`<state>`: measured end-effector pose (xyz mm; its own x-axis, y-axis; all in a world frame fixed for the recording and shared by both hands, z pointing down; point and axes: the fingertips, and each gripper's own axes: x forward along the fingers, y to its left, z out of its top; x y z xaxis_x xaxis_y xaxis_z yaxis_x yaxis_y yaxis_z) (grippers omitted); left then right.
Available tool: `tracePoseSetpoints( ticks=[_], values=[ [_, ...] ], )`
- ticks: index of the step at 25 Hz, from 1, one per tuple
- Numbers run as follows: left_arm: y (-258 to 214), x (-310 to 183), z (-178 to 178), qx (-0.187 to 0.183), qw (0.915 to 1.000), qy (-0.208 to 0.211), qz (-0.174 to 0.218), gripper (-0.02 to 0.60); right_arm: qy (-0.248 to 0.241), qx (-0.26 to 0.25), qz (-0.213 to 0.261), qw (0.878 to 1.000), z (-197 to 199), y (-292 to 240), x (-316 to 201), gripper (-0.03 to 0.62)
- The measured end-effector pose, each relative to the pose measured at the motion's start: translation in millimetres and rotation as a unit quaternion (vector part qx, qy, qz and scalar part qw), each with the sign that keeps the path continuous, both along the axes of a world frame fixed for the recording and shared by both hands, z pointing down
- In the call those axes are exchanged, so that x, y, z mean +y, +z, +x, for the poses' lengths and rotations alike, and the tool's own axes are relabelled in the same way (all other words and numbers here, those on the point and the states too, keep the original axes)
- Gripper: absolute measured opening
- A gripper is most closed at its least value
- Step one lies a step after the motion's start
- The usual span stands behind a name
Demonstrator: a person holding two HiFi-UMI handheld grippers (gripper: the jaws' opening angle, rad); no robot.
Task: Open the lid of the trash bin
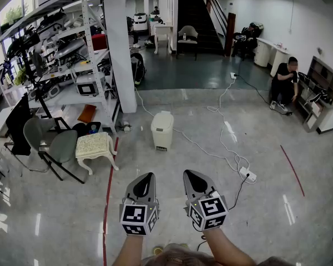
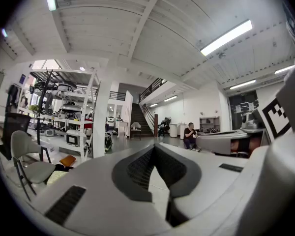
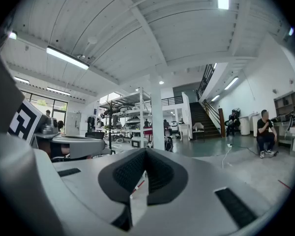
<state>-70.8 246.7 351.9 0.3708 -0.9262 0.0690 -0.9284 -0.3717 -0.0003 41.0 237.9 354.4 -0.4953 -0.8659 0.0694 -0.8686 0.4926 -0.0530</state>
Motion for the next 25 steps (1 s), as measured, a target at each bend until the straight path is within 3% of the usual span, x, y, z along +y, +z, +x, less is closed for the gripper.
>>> tracePoseSetpoints(
  ticks=[13,25],
  values=[
    [-4.4,-3.0,2.6,0.000,1.0000,-0.002,0.001,-0.003,-0.017,-0.014,0.012,1.000,12.6,-7.8,-2.2,0.032],
    [15.4,-12.6,28.9,0.005,0.9999,-0.011,-0.009,-0.003,-0.051,-0.011,0.019,0.998,30.6,-5.3,-0.9,0.032]
  ],
)
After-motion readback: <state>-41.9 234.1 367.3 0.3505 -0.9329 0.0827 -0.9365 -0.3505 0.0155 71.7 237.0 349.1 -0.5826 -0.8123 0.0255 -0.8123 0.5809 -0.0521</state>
